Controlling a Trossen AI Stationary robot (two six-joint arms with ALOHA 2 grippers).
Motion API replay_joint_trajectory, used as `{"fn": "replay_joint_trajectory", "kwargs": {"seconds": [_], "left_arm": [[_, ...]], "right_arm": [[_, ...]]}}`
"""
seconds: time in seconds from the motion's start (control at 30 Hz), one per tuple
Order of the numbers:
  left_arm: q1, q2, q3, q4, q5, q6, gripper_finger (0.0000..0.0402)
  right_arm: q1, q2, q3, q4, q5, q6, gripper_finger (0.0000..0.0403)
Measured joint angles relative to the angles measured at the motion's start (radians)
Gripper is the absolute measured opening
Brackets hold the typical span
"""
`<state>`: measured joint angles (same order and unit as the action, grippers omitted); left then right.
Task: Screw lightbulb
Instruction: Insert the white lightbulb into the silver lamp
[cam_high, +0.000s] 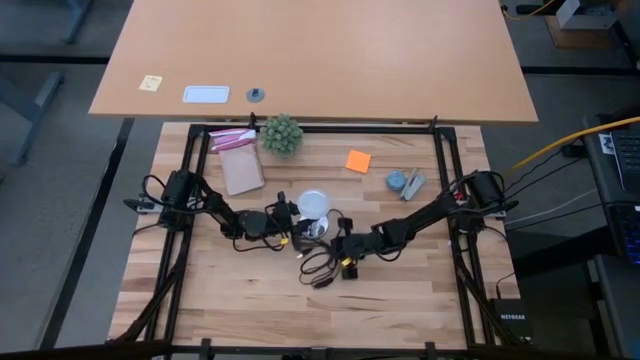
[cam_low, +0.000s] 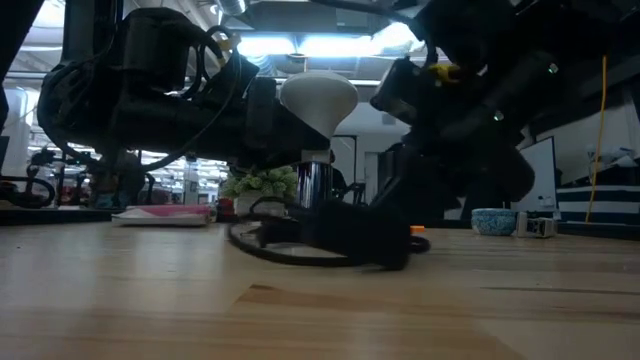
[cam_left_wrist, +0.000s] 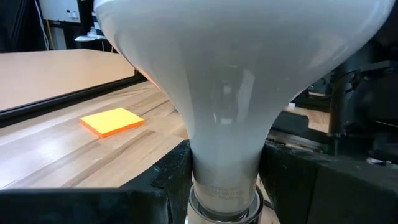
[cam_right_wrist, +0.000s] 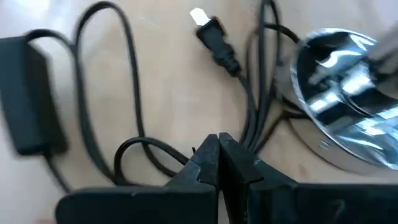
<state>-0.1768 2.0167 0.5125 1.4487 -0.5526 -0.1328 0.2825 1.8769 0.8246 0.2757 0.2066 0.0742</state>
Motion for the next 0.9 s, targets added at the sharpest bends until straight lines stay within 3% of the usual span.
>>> {"fn": "replay_joint_trajectory", "kwargs": {"seconds": [0.4, 0.9], "left_arm": [[0.001, 0.000, 0.000, -0.001, -0.008, 0.004, 0.0153], [0.000, 0.000, -0.001, 0.000, -0.004, 0.002, 0.0153]], "right_arm": [[-0.014, 0.003, -0.004, -0.084, 0.301, -0.002, 0.0007], [-0.168, 0.004, -0.006, -0.055, 0.309, -0.002, 0.0007]]}}
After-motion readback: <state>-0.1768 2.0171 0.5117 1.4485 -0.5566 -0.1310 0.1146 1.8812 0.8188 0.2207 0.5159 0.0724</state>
